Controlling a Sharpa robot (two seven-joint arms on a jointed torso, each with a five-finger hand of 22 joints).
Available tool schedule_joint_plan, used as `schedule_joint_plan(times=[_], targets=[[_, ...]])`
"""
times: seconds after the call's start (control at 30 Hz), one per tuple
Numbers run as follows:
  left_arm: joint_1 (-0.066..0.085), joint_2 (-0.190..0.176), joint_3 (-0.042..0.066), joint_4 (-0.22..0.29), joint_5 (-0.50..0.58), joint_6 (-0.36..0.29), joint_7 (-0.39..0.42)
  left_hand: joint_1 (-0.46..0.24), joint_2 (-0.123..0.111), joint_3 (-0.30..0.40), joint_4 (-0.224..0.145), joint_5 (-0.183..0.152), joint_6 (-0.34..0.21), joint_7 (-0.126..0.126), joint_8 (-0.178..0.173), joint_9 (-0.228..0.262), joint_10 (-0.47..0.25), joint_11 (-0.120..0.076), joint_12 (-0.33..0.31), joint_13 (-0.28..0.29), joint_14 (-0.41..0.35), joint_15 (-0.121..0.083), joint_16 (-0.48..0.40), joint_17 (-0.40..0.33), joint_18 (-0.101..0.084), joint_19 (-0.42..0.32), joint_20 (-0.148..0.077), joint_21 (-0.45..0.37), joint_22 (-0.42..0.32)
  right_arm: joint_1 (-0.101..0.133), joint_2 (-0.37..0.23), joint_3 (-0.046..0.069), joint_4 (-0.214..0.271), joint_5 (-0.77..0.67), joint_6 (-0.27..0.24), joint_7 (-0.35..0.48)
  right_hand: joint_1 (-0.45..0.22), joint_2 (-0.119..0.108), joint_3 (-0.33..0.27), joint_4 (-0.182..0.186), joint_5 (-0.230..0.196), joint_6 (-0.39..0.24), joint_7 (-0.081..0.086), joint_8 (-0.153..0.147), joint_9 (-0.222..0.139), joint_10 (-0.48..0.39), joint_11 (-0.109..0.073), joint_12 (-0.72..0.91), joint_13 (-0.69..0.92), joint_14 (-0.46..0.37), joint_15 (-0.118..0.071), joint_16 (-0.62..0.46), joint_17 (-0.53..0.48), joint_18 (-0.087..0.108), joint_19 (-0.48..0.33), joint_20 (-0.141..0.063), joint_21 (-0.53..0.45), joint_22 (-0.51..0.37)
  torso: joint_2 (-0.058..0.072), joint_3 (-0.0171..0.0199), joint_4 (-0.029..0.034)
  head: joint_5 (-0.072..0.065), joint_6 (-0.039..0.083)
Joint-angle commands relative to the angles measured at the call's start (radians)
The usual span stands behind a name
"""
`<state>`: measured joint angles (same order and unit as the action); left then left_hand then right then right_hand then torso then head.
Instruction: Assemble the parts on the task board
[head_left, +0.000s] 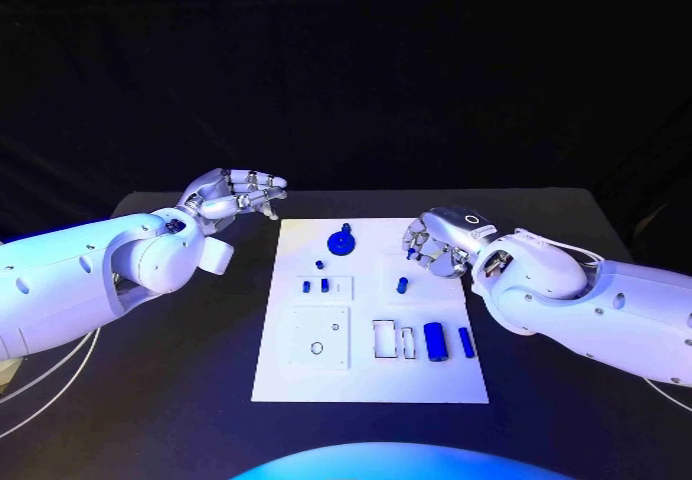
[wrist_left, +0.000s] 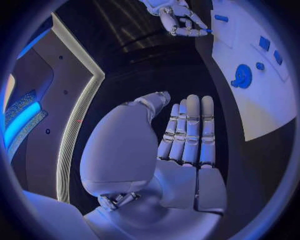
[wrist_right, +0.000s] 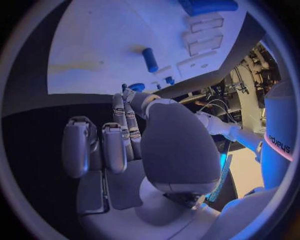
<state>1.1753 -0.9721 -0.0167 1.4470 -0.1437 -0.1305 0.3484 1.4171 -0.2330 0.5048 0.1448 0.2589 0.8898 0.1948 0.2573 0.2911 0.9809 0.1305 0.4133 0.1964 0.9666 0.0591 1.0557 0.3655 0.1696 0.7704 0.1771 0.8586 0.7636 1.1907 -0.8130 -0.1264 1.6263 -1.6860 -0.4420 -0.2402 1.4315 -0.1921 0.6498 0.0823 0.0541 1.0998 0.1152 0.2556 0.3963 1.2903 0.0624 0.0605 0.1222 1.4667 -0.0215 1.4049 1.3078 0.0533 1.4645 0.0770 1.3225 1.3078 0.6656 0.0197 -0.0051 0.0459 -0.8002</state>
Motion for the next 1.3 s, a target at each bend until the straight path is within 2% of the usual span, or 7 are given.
schedule_joint_plan(times=[0.03, 0.23, 0.47, 0.57, 0.83, 1.03, 1.3], targets=[[0.000, 0.003, 0.001, 0.003, 0.010, 0.004, 0.005, 0.004, 0.002, -0.003, -0.004, 0.004, -0.005, 0.001, -0.005, -0.001, -0.004, 0.000, 0.005, -0.001, -0.001, 0.006, -0.006, -0.002, 0.012, 0.006, -0.002, -0.006, -0.001, -0.013, -0.002, 0.000, 0.053, 0.027, -0.069, 0.051, -0.012, 0.001, -0.001, -0.007, 0.005, 0.005, -0.001, 0.004, 0.002, 0.017, -0.013, 0.004, 0.000, 0.058, -0.001, 0.003, 0.011, -0.005, 0.035, -0.007, 0.001, 0.146, 0.000, 0.0003, -0.0001, 0.020, -0.002], [-0.001, 0.009, 0.000, 0.007, 0.012, -0.001, 0.008, 0.004, 0.002, -0.003, -0.004, 0.004, -0.006, 0.001, -0.006, -0.001, -0.005, 0.000, 0.005, -0.001, -0.001, 0.006, -0.006, -0.002, 0.012, 0.006, -0.002, -0.006, -0.001, -0.042, 0.022, 0.000, 0.102, 0.016, -0.086, 0.068, -0.012, 0.001, -0.001, -0.008, 0.005, 0.005, 0.000, 0.004, 0.003, 0.017, -0.013, 0.003, 0.000, 0.058, -0.002, 0.003, 0.011, -0.005, 0.035, -0.007, 0.002, 0.146, -0.001, -0.0021, 0.0007, 0.054, -0.013], [-0.001, 0.015, -0.001, 0.013, 0.016, -0.009, 0.009, 0.005, 0.002, -0.004, -0.005, 0.004, -0.008, 0.002, -0.007, -0.002, -0.006, 0.001, 0.005, -0.001, -0.001, 0.006, -0.007, -0.002, 0.012, 0.007, -0.002, -0.007, -0.002, -0.081, 0.071, -0.002, 0.098, -0.001, -0.079, 0.075, -0.013, 0.001, 0.001, -0.010, 0.005, 0.004, 0.000, 0.004, 0.003, 0.016, -0.013, 0.003, -0.001, 0.058, -0.002, 0.002, 0.010, -0.005, 0.034, -0.007, -0.001, 0.145, 0.001, -0.0029, 0.0051, 0.097, -0.027], [-0.002, 0.018, -0.002, 0.019, 0.017, -0.017, 0.011, 0.005, 0.002, -0.004, -0.005, 0.004, -0.008, 0.002, -0.007, -0.002, -0.006, 0.001, 0.005, -0.001, -0.001, 0.007, -0.007, -0.002, 0.012, 0.007, -0.002, -0.007, -0.002, -0.100, 0.094, -0.003, 0.090, -0.008, -0.071, 0.074, -0.013, 0.001, 0.001, -0.010, 0.005, 0.004, 0.000, 0.004, 0.003, 0.016, -0.013, 0.003, -0.001, 0.058, -0.002, 0.002, 0.010, -0.005, 0.034, -0.007, -0.001, 0.145, 0.001, -0.0034, 0.0040, 0.108, -0.032], [-0.002, 0.025, -0.003, 0.036, 0.025, -0.032, 0.015, 0.004, 0.002, -0.004, -0.004, 0.004, -0.009, 0.002, -0.007, -0.002, -0.007, 0.001, 0.006, -0.002, -0.001, 0.007, -0.007, -0.002, 0.012, 0.007, -0.002, -0.007, -0.002, -0.134, 0.146, -0.010, 0.058, -0.039, -0.046, 0.056, -0.014, 0.001, 0.002, -0.013, 0.005, 0.003, 0.001, 0.003, 0.004, 0.015, -0.012, 0.002, -0.002, 0.057, -0.003, 0.001, 0.008, -0.004, 0.034, -0.008, -0.002, 0.145, 0.001, -0.0052, 0.0032, 0.125, -0.045], [-0.002, 0.029, -0.003, 0.044, 0.027, -0.034, 0.015, 0.004, 0.002, -0.005, -0.004, 0.004, -0.009, 0.003, -0.007, -0.002, -0.007, 0.002, 0.006, -0.002, -0.001, 0.007, -0.007, -0.002, 0.012, 0.007, -0.002, -0.008, -0.002, -0.145, 0.170, -0.012, 0.037, -0.059, -0.037, 0.038, -0.015, 0.001, 0.003, -0.014, 0.005, 0.002, 0.001, 0.003, 0.004, 0.015, -0.012, 0.002, -0.002, 0.057, -0.003, 0.001, 0.009, -0.004, 0.034, -0.008, -0.003, 0.145, 0.001, -0.0035, 0.0027, 0.141, -0.057], [-0.001, 0.032, -0.003, 0.046, 0.031, -0.034, 0.014, 0.004, 0.002, -0.005, -0.004, 0.004, -0.009, 0.003, -0.007, -0.002, -0.007, 0.002, 0.006, -0.002, -0.001, 0.007, -0.007, -0.002, 0.012, 0.007, -0.002, -0.008, -0.002, -0.155, 0.191, -0.014, 0.024, -0.071, -0.022, 0.028, -0.016, 0.001, 0.003, -0.015, 0.005, 0.002, 0.001, 0.003, 0.005, 0.015, -0.012, 0.002, -0.002, 0.057, -0.003, 0.002, 0.009, -0.004, 0.034, -0.008, -0.003, 0.145, 0.002, -0.0028, 0.0027, 0.149, -0.066]])
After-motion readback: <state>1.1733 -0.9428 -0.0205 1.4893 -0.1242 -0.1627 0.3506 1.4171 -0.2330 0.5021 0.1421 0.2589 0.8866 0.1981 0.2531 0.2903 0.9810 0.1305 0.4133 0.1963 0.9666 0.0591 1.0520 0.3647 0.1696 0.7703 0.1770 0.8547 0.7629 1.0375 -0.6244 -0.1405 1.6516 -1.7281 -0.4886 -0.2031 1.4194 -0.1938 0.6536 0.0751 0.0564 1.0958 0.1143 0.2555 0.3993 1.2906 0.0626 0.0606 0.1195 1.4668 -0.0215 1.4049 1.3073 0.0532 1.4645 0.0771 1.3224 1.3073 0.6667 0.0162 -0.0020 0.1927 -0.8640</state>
